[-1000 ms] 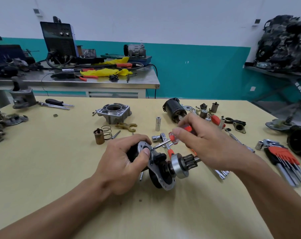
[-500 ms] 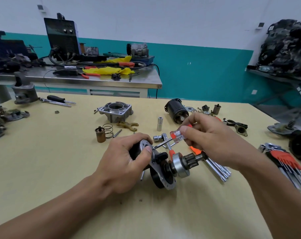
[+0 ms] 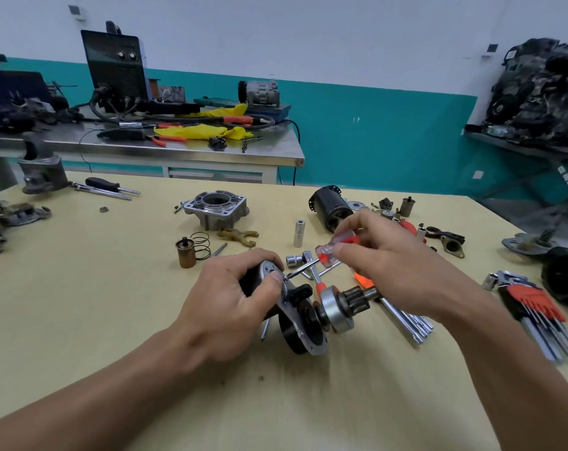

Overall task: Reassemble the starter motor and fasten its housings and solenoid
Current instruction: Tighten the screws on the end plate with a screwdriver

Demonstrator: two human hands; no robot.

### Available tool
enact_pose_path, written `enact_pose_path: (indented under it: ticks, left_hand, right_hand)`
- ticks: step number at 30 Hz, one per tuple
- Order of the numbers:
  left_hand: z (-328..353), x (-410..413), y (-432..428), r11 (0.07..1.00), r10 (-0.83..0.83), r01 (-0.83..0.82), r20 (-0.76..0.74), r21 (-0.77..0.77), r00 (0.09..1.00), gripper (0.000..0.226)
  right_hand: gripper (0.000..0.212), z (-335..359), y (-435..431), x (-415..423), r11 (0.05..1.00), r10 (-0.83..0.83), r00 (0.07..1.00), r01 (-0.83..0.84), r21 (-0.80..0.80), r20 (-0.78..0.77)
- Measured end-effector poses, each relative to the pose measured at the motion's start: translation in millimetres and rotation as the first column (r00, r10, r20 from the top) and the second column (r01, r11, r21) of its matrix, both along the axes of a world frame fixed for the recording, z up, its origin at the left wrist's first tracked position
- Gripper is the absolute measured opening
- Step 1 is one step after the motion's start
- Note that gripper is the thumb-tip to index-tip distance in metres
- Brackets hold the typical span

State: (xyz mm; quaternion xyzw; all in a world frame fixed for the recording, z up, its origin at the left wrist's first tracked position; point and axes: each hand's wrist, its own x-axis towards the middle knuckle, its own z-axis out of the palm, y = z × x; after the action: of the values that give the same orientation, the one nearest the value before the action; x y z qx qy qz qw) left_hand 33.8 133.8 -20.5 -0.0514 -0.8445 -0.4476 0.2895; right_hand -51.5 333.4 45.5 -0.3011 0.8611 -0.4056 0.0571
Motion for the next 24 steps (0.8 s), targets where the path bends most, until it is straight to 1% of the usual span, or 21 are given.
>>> enact_pose_path:
  ticks: [1,3,5,7,8,9,10,11,12,13,14,15,16,17,19,22,24]
  left_hand:
    - [0,0,0,1.000,0.000,0.000,0.003,0.004,1.000,0.029]
    - [0,-1,-1,1.000,-0.002,0.002,0.005,0.010,1.000,0.029]
    - [0,-1,0,1.000,-0.005,0.005,0.001,0.001,1.000,0.028]
    - [-2,-2,1,1.000,-0.006,0.006,0.003,0.004,1.000,0.027]
    - [-2,-2,1,1.000,-0.006,0.006,0.006,0.014,1.000,0.027]
    - [-3,-1,2,1.000,-0.006,0.006,0.009,0.024,1.000,0.027]
    - [-2,-1,2,1.000,-0.007,0.007,0.010,0.029,1.000,0.027]
    - [-2,0,2,1.000,-0.010,0.009,0.011,0.028,1.000,0.026]
    - [-1,0,2,1.000,-0.013,0.013,0.011,0.026,1.000,0.026]
    - [-1,0,2,1.000,-0.014,0.014,0.011,0.025,1.000,0.026]
    - [-1,0,2,1.000,-0.014,0.014,0.011,0.024,1.000,0.025]
    - [-1,0,2,1.000,-0.014,0.013,0.014,0.025,1.000,0.026]
    - [-1,0,1,1.000,-0.012,0.012,0.017,0.026,1.000,0.026]
    - [-2,-1,1,1.000,-0.009,0.008,0.020,0.028,1.000,0.026]
    - [-3,-1,0,0.999,-0.005,0.004,0.026,0.035,1.000,0.027]
    - [-3,-2,0,0.999,-0.010,0.008,0.031,0.043,0.999,0.026]
    - [-3,-2,0,0.999,-0.009,0.008,0.034,0.039,0.999,0.025]
  right_hand:
    - [0.017,1,-1,1,0.999,0.011,0.998,-0.009,0.037,-0.062]
    - [0.042,2,-6,3,0.997,-0.011,0.989,0.022,0.076,-0.150]
    - [0.063,4,-14,5,0.990,-0.120,0.973,0.132,0.049,-0.195]
    - [0.074,3,-19,6,0.974,-0.201,0.945,0.220,0.046,-0.258]
    - [0.076,2,-21,6,0.971,-0.204,0.934,0.230,0.059,-0.294]
    - [0.074,0,-21,6,0.973,-0.187,0.929,0.220,0.072,-0.319]
    - [0.068,-1,-21,6,0.978,-0.163,0.937,0.194,0.075,-0.308]
    - [0.061,-2,-18,4,0.987,-0.136,0.959,0.153,0.051,-0.251]
    - [0.052,-2,-15,2,0.995,-0.104,0.982,0.103,-0.012,-0.156]
    - [0.039,-1,-12,0,0.995,-0.067,0.996,0.063,-0.072,-0.058]
    - [0.027,-1,-9,-2,0.995,-0.037,0.999,0.038,-0.096,0.010]
    - [0.017,0,-7,-3,0.997,-0.016,1.000,0.018,-0.080,0.025]
    - [0.013,-1,-6,-4,0.999,0.000,1.000,0.000,-0.054,0.009]
    - [0.015,-1,-6,-4,0.999,0.017,0.999,-0.017,-0.028,-0.033]
    - [0.035,-2,-10,-3,1.000,0.003,0.987,0.002,0.029,-0.161]
    - [0.067,-2,-20,0,0.979,-0.154,0.936,0.188,0.079,-0.317]
    - [0.077,-3,-24,1,0.965,-0.212,0.914,0.252,0.074,-0.346]
